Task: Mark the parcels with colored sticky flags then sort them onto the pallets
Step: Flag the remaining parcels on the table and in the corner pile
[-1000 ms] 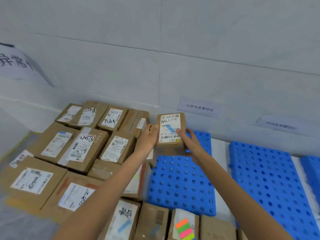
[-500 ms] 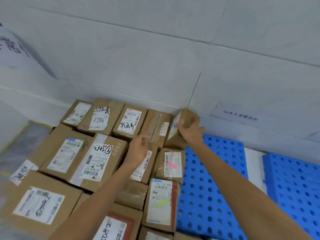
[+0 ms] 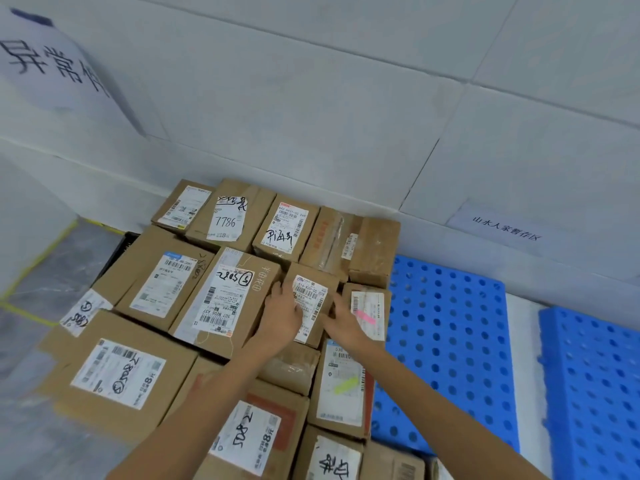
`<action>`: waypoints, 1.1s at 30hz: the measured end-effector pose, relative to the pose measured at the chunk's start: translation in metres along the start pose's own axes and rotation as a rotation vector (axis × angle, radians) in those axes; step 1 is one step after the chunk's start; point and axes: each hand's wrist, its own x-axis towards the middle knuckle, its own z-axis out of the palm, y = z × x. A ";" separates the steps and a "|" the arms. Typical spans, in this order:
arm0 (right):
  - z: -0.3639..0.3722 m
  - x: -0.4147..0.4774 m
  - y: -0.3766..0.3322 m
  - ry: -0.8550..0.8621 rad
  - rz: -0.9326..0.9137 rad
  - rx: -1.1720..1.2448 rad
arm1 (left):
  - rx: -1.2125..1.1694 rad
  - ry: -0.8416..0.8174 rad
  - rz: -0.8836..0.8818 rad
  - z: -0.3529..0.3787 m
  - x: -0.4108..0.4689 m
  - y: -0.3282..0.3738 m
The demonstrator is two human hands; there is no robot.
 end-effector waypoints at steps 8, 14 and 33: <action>0.000 -0.004 -0.022 0.078 0.058 0.100 | -0.146 -0.032 0.019 -0.013 -0.008 0.007; 0.005 -0.034 -0.017 0.050 -0.004 -0.019 | -0.181 0.015 -0.027 -0.049 -0.051 -0.009; 0.076 -0.097 0.005 -0.468 -0.385 -0.533 | -1.041 0.395 -0.951 0.022 -0.261 -0.071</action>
